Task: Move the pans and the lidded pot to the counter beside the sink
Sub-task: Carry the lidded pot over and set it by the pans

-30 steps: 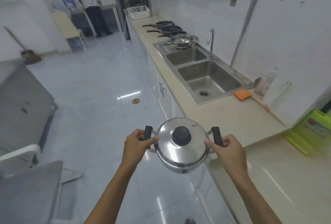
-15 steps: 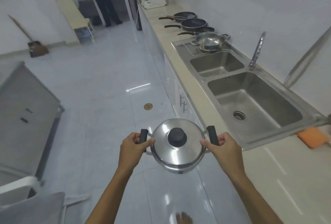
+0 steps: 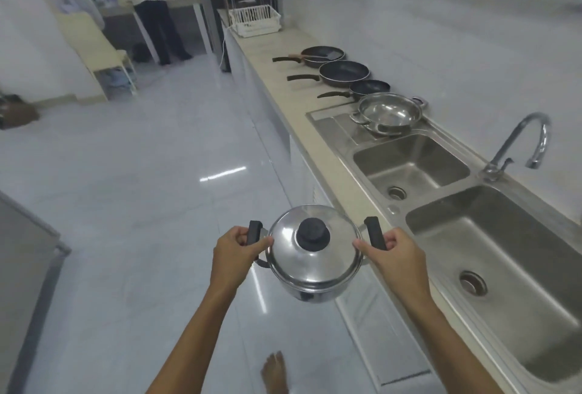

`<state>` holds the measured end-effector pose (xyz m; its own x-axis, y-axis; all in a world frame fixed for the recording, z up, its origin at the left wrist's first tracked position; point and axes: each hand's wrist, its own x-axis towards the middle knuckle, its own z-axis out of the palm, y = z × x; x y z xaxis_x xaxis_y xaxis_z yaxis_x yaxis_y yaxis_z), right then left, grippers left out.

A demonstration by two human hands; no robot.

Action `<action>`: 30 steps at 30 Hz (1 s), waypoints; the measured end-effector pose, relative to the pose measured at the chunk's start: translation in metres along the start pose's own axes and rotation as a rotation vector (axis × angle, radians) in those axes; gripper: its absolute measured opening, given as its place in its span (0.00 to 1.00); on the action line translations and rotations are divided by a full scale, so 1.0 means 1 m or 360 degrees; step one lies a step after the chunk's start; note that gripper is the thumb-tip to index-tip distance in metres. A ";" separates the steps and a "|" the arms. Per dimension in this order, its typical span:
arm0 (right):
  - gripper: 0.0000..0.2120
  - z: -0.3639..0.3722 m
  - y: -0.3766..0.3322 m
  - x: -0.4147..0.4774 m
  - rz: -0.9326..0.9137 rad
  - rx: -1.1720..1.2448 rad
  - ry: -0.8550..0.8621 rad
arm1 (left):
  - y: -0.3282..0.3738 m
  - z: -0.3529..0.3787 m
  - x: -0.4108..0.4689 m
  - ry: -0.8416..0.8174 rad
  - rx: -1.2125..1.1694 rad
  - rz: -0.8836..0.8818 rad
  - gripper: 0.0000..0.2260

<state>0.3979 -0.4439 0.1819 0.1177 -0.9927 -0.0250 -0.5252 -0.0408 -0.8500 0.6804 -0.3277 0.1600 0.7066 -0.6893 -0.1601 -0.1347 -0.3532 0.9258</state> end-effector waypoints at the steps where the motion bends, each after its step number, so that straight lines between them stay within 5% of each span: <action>1: 0.21 0.015 -0.011 0.019 0.0016 -0.0002 0.0023 | 0.006 -0.003 0.030 -0.0023 0.0008 0.0011 0.18; 12: 0.20 0.142 -0.101 0.209 0.0159 0.0006 0.0211 | 0.083 -0.005 0.310 -0.0269 0.0174 0.0152 0.15; 30: 0.23 0.305 -0.187 0.603 0.0376 0.0053 0.0231 | 0.184 0.105 0.770 -0.0510 0.0464 0.0200 0.20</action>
<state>0.8239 -1.0007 0.1653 -0.1280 -0.9802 -0.1508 -0.4953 0.1949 -0.8466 1.1263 -0.9899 0.1713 0.4276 -0.8831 -0.1932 -0.4282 -0.3860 0.8171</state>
